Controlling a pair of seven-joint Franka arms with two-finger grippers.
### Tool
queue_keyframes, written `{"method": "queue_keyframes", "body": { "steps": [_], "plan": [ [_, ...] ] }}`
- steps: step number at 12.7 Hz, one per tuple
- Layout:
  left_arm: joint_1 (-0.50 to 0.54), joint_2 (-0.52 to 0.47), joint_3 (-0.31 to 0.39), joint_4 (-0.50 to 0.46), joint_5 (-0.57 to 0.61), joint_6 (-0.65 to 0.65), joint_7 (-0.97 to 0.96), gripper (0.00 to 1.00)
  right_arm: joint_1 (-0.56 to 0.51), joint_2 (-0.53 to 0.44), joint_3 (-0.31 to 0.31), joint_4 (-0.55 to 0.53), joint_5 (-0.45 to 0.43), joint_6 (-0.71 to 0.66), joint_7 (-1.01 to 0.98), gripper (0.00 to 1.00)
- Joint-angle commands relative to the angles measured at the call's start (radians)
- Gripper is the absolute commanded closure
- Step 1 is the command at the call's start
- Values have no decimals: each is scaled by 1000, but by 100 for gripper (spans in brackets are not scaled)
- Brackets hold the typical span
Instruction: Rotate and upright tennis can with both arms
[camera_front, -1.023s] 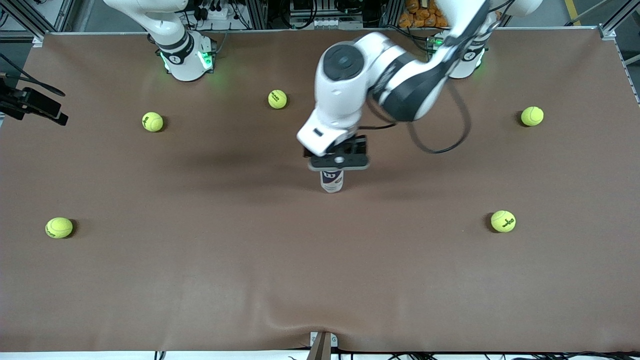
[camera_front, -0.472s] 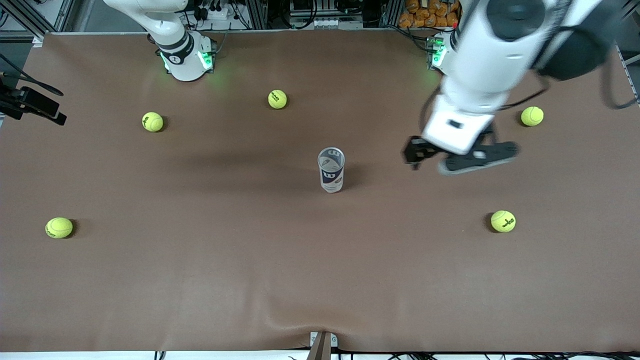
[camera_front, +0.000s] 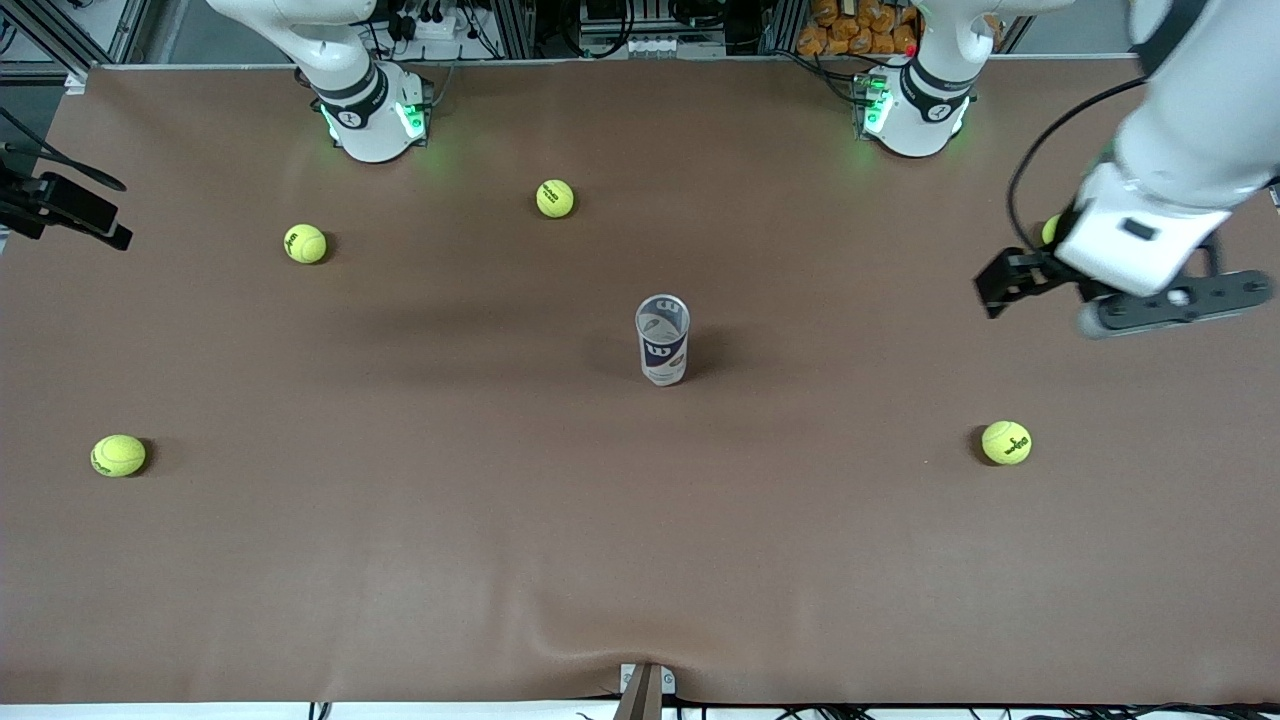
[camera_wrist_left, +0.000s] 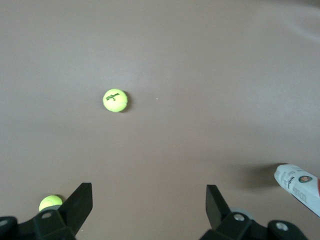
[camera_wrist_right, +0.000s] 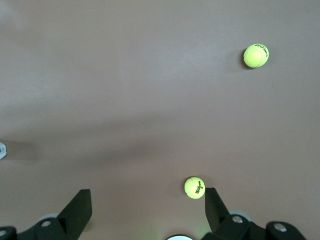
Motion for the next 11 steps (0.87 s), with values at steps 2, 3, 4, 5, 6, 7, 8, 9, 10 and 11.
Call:
{"method": "queue_keyframes", "body": {
  "steps": [2, 3, 4, 5, 6, 7, 8, 9, 10, 11],
  "plan": [
    [82, -89, -12, -80, -47, 1, 24, 0, -13, 3, 8, 20, 15, -15, 6, 0],
    [84, -89, -12, -80, -47, 1, 27, 0, -13, 3, 7, 20, 15, -15, 7, 0],
    [84, -87, -11, -79, -49, 3, 27, 0, -13, 3, 7, 20, 15, -17, 8, 0],
    [83, -84, -9, -77, -47, 3, 29, 0, -13, 3, 7, 20, 15, -17, 8, 0],
    [84, -78, -6, -71, -47, 3, 27, 0, -13, 3, 7, 20, 15, -17, 8, 0],
    [84, -77, -5, -71, -45, 3, 27, 0, -13, 3, 8, 20, 15, -17, 8, 0],
    [84, -78, -5, -71, -45, 3, 29, 0, -11, 3, 7, 20, 15, -17, 8, 0],
    [84, -80, -5, -71, -44, 1, 30, 0, -11, 3, 8, 20, 15, -17, 8, 0],
    [83, -78, -3, -69, -44, 3, 32, 0, -11, 3, 8, 20, 15, -17, 8, 0],
    [79, -83, 0, -71, -32, 3, 57, 0, -11, 3, 8, 20, 15, -17, 8, 0]
  ]
}}
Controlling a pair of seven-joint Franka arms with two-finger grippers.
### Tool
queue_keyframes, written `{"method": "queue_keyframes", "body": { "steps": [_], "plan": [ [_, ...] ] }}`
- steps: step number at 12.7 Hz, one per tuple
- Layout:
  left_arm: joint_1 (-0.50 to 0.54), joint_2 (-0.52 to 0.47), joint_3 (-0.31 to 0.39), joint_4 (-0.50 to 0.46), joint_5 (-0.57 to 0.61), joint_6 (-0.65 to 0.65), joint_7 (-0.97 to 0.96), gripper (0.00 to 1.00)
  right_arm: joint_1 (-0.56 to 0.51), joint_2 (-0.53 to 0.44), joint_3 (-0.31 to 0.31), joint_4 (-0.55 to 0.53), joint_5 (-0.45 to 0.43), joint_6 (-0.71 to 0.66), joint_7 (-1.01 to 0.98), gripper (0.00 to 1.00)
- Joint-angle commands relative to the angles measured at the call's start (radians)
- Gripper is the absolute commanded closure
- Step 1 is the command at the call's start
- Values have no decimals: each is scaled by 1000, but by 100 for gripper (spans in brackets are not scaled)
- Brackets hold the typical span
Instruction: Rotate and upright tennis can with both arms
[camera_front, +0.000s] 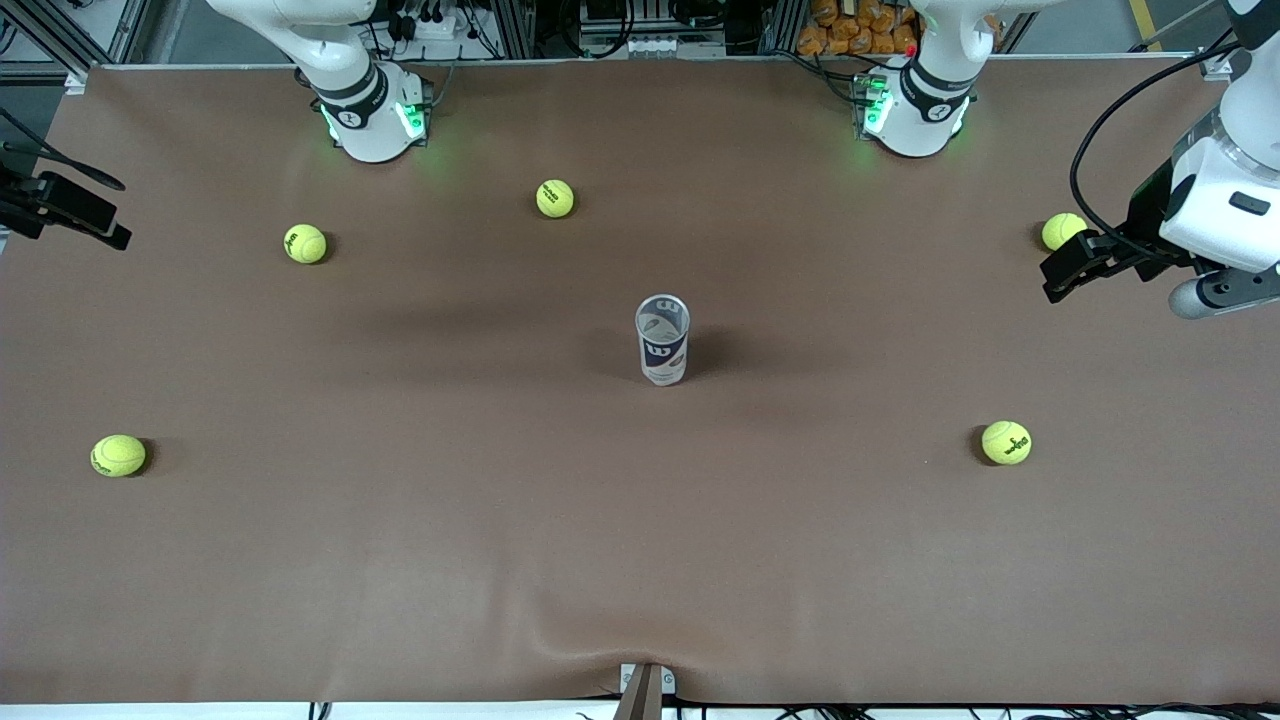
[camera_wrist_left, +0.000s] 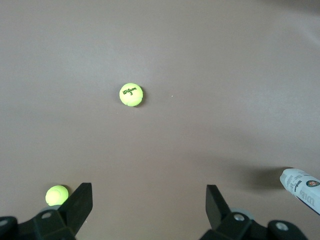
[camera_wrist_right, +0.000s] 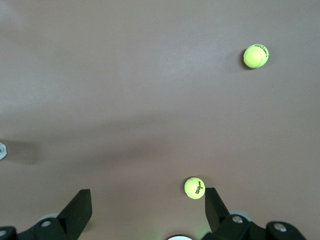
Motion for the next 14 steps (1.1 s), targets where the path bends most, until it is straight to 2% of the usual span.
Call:
{"method": "queue_keyframes", "body": {
  "steps": [1, 3, 5, 9, 14],
  "plan": [
    [4, -23, 17, -18, 3, 3, 78, 0, -11, 3, 8, 19, 15, -17, 8, 0],
    [-5, -46, 80, -30, -9, -7, 152, 0, -11, 3, 8, 19, 15, -15, 8, 0],
    [-18, -84, 111, -79, -11, -8, 174, 0, -11, 5, 8, 19, 15, -17, 8, 0],
    [-35, -181, 113, -206, -11, 30, 175, 0, -10, 5, 8, 19, 15, -17, 8, 0],
    [-38, -187, 116, -199, -60, 10, 184, 0, -8, 3, 8, 19, 15, -17, 11, 0]
  ]
}}
